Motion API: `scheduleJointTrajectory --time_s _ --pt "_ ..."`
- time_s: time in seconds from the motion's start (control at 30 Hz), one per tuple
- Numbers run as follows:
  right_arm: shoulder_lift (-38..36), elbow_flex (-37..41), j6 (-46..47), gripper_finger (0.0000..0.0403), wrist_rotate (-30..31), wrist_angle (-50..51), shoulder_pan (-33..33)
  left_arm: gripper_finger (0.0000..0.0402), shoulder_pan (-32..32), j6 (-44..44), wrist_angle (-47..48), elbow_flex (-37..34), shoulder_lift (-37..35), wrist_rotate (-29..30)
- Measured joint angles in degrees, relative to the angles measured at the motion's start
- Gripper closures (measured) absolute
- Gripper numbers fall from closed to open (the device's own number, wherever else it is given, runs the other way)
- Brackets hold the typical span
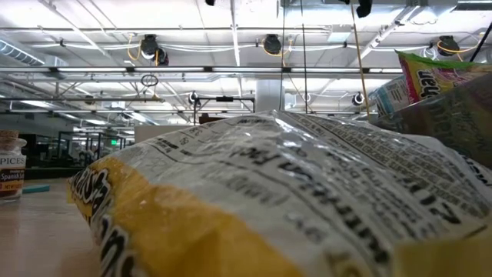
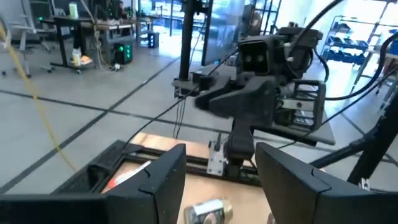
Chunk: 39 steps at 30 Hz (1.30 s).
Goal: Pick & Place Food Item
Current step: Put the brown seasoning bottle into the white bin
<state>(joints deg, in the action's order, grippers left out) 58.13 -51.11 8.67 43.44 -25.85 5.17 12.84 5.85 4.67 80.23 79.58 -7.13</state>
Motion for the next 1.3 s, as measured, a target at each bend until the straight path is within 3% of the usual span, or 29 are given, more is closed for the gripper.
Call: scheduleJointTrajectory --time_s 0.27,0.47,0.67,0.87,0.97,1.1,1.3 --pt "-0.4 0.0 -2.5 0.0305 -0.2 -0.2 0.0 0.0199 6.7 2.3 15.8 0.0 -7.2 -8.4" --pt "-0.4 0.0 -3.3 0.0299 -5.7 1.2 0.0 0.0199 8.4 3.8 24.3 0.0 -12.2 -9.4" --pt "-0.4 0.0 -1.4 0.0245 -14.2 1.7 0.0 0.0199 8.4 7.2 31.5 0.0 -17.3 -12.4" --pt "-1.4 0.0 6.4 0.0178 -27.5 6.0 0.0 0.0199 5.8 19.9 39.4 0.0 -22.1 -12.6" --pt "-1.5 0.0 10.5 0.0157 -36.3 8.2 0.3 0.0199 2.3 25.5 44.7 0.0 -23.4 -9.5" --pt "-1.2 0.0 15.4 0.0142 -46.3 10.3 1.4 0.0199 -4.5 34.6 54.1 0.0 -23.4 -1.0" --pt "-0.2 0.0 16.3 0.0143 -48.0 14.5 4.6 0.0199 -16.0 49.1 62.6 0.0 -20.5 9.6"
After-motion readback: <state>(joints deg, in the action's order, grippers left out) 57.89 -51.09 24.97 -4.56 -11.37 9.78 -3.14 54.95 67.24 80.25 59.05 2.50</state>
